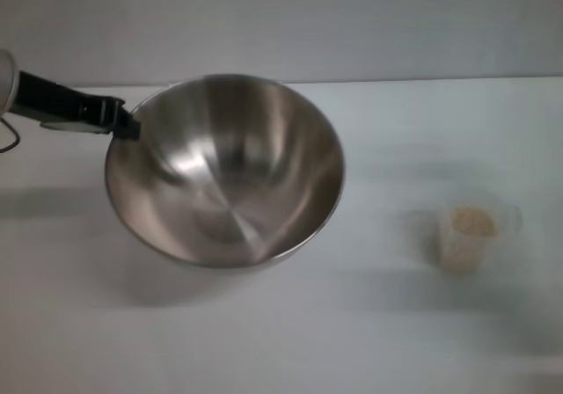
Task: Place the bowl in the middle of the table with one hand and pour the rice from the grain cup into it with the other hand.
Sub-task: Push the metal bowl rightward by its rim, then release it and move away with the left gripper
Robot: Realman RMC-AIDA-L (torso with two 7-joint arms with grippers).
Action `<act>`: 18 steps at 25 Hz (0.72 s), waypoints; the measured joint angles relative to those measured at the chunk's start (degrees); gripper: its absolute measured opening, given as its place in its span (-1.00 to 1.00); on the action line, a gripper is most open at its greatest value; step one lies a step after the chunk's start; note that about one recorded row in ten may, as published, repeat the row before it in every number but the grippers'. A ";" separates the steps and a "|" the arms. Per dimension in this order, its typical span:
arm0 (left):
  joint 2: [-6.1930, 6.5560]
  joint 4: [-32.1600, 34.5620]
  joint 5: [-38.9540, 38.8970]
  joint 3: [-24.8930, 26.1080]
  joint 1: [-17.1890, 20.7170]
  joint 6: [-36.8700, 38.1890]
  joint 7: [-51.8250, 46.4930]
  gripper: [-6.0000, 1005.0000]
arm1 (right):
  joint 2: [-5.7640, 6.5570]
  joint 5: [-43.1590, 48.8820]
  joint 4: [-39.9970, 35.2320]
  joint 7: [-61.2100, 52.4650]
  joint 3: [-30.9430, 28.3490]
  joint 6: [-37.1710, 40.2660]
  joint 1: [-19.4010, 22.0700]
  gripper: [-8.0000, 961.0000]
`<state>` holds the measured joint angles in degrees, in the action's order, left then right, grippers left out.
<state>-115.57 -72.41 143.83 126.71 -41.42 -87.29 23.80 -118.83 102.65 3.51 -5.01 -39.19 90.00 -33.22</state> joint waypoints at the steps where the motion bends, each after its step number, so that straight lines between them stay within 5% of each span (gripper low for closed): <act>1: -0.50 0.41 -0.03 -0.01 -0.57 0.79 -0.05 -0.91 | 0.00 0.00 0.00 0.00 -0.01 0.00 -0.01 0.32; 9: -2.26 4.21 -0.15 -0.65 -2.65 3.93 0.13 -0.91 | 0.01 0.00 0.00 0.00 -0.01 0.08 -0.07 0.32; 18: -2.54 9.97 -1.60 -3.57 -4.28 8.16 0.03 -0.90 | 0.08 0.00 -0.04 0.11 -0.02 0.33 -0.16 0.33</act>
<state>-118.11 -62.43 142.23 123.14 -45.70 -79.13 23.83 -118.74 102.65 3.47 -4.91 -39.20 90.33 -33.38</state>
